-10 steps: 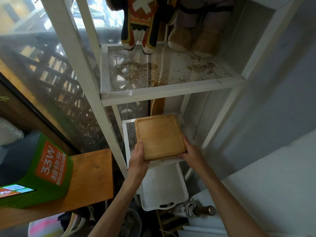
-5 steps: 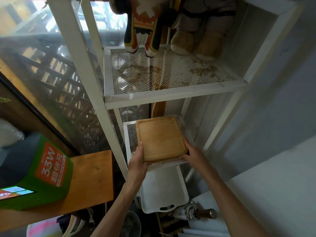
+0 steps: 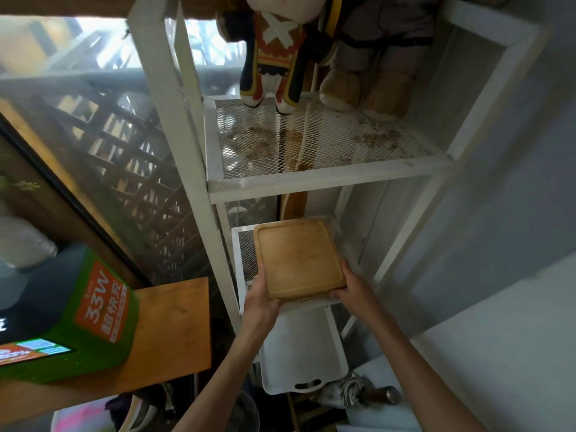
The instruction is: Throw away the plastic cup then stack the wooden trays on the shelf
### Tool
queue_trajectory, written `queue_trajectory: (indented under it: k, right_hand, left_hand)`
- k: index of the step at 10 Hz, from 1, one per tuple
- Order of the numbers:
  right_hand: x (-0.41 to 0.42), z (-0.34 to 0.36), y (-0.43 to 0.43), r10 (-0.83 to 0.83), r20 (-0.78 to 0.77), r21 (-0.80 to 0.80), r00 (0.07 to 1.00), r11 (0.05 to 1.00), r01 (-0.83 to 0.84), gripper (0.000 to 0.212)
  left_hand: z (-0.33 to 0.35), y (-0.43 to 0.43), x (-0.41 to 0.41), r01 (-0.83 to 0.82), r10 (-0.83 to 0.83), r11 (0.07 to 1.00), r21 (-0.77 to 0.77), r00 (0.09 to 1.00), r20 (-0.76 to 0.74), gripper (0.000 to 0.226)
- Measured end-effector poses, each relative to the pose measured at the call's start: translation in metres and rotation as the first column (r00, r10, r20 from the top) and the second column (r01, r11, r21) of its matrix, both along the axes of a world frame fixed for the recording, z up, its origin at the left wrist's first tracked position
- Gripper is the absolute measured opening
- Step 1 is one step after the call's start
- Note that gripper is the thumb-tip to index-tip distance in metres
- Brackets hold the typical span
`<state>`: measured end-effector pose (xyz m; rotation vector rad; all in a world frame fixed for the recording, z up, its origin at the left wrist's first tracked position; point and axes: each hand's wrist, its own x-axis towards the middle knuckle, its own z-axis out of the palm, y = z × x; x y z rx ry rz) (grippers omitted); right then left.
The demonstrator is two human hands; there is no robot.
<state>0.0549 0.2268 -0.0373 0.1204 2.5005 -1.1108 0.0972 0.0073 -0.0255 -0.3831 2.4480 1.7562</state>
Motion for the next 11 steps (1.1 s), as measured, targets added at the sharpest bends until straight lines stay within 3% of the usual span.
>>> queue_trajectory:
  k: [1, 2, 3, 4, 5, 7, 8, 10, 11]
  right_hand:
    - [0.002, 0.002, 0.001, -0.007, 0.003, -0.004, 1.0, 1.0, 0.007, 0.098]
    - [0.004, 0.006, -0.003, 0.006, 0.004, -0.002, 1.0, 1.0, -0.006, 0.101]
    - [0.016, 0.006, -0.015, 0.133, -0.075, 0.244, 0.988, 0.963, -0.112, 0.105]
    - [0.029, 0.004, -0.023, 0.292, -0.105, 0.55, 0.951, 0.813, -0.189, 0.088]
    - [0.031, 0.002, -0.026, 0.287, -0.09, 0.576, 0.954, 0.796, -0.185, 0.076]
    - [0.026, 0.021, -0.028, 0.287, -0.008, 0.577, 0.958, 0.784, -0.23, 0.074]
    - [0.033, 0.047, -0.029, 0.307, -0.002, 0.549, 0.952, 0.796, -0.256, 0.076]
    - [0.092, 0.111, -0.05, 0.422, -0.223, 0.482, 0.878, 0.831, -0.277, 0.035]
    - [0.119, 0.141, -0.064, 0.439, -0.369, 0.486, 0.819, 0.842, -0.232, 0.035]
  left_hand:
    - [0.004, 0.002, 0.005, -0.01, -0.001, 0.991, -0.135, 0.997, -0.076, 0.058]
    - [-0.011, -0.002, 0.011, 0.138, -0.157, 0.95, -0.281, 0.986, -0.048, 0.099]
    - [-0.015, 0.007, 0.015, 0.138, -0.189, 0.82, -0.555, 0.981, -0.035, 0.09]
    - [-0.013, 0.003, 0.019, 0.192, -0.298, 0.614, -0.765, 0.955, 0.001, 0.082]
    - [-0.019, -0.006, 0.02, 0.296, -0.359, 0.514, -0.805, 0.927, 0.111, 0.081]
    - [-0.001, -0.001, 0.015, 0.345, -0.369, 0.513, -0.786, 0.915, 0.16, 0.077]
    - [0.022, -0.003, 0.024, 0.375, -0.411, 0.519, -0.768, 0.897, 0.16, 0.064]
    - [0.085, -0.022, 0.098, 0.468, -0.511, 0.561, -0.682, 0.845, 0.16, 0.038]
    - [0.117, -0.044, 0.131, 0.305, -0.384, 0.517, -0.8, 0.918, 0.102, 0.028]
